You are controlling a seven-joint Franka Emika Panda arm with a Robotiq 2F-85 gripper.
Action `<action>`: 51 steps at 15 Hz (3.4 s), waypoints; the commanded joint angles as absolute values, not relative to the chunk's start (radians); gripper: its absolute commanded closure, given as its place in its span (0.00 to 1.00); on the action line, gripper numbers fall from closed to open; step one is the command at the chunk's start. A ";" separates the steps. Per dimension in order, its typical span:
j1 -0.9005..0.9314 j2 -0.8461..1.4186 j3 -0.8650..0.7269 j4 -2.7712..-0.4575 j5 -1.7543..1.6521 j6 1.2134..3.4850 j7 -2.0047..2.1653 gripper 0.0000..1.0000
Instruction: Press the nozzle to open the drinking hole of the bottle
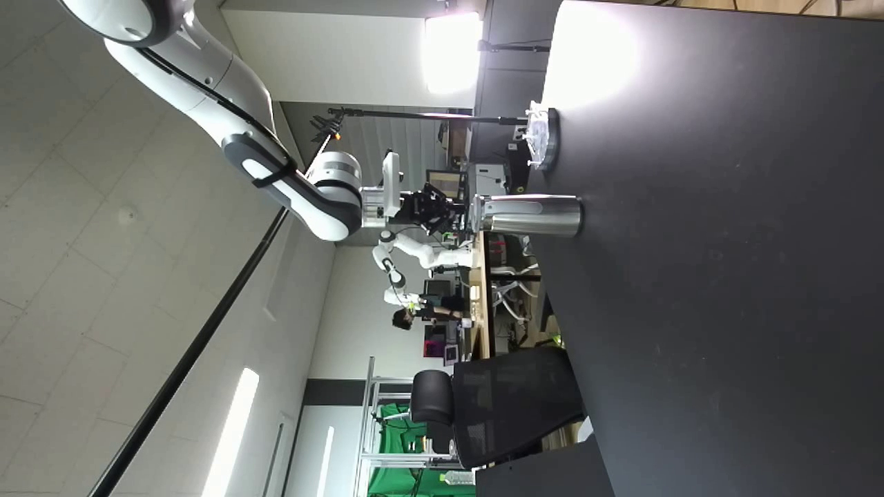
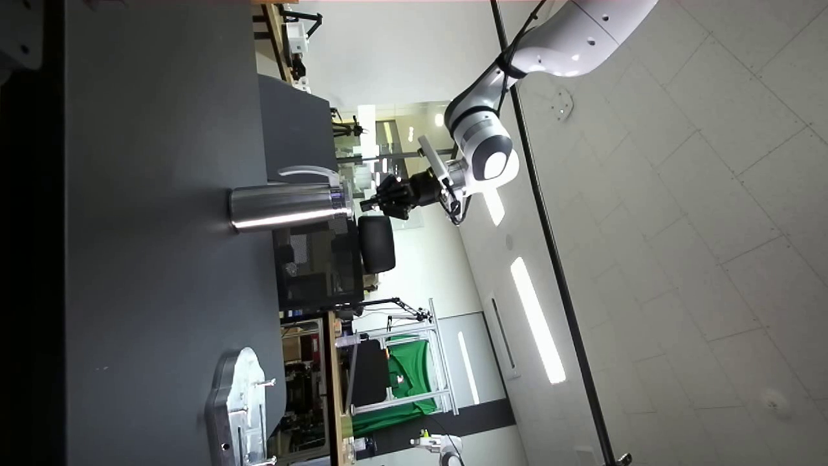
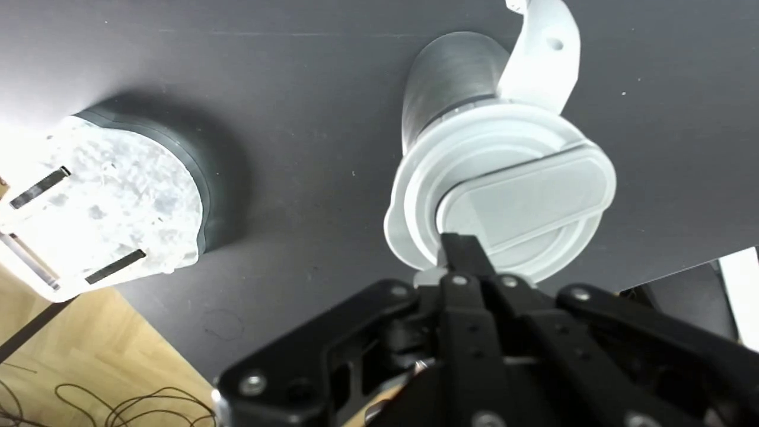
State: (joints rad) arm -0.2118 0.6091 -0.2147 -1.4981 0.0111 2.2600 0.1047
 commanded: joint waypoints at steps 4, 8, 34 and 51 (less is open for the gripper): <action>-0.220 0.670 -0.210 -1.403 -0.005 2.199 0.117 1.00; -0.219 0.692 -0.213 -1.373 -0.012 2.170 0.124 1.00; -0.307 0.735 -0.156 -1.209 0.156 2.022 0.129 1.00; -0.289 0.687 -0.205 -1.222 0.123 2.037 0.135 0.00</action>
